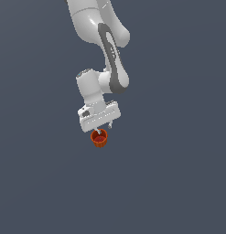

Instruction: Pick up the object and move it to a goal position.

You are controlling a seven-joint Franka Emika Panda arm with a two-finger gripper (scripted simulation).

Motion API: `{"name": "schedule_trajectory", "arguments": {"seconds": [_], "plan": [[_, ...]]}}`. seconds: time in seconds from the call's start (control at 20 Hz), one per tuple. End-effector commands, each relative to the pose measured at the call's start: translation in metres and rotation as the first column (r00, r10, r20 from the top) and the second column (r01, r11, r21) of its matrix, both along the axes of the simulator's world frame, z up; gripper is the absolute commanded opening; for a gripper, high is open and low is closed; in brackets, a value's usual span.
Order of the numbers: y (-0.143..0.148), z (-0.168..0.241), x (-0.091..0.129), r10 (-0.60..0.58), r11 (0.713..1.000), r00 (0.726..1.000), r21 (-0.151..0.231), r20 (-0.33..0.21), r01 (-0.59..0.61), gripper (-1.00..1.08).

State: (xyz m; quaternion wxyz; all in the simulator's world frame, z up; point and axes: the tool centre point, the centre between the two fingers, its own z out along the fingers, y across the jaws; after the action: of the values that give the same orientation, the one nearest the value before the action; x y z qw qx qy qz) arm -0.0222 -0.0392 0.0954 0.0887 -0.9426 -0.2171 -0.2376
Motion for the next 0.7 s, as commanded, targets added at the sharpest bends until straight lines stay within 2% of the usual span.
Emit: {"name": "schedule_trajectory", "arguments": {"seconds": [0.0,0.55,0.6,0.65], "plan": [[0.001,-0.003,0.001,0.001,1.000,1.000,-0.001,0.000,-0.001,0.28],[0.008,-0.025,0.011,0.002,1.000,1.000,-0.001,0.003,-0.002,0.28],[0.008,-0.025,0.011,0.002,1.000,1.000,-0.001,0.003,-0.002,-1.00],[0.008,-0.025,0.011,0.002,1.000,1.000,-0.001,0.003,-0.002,-1.00]]}}
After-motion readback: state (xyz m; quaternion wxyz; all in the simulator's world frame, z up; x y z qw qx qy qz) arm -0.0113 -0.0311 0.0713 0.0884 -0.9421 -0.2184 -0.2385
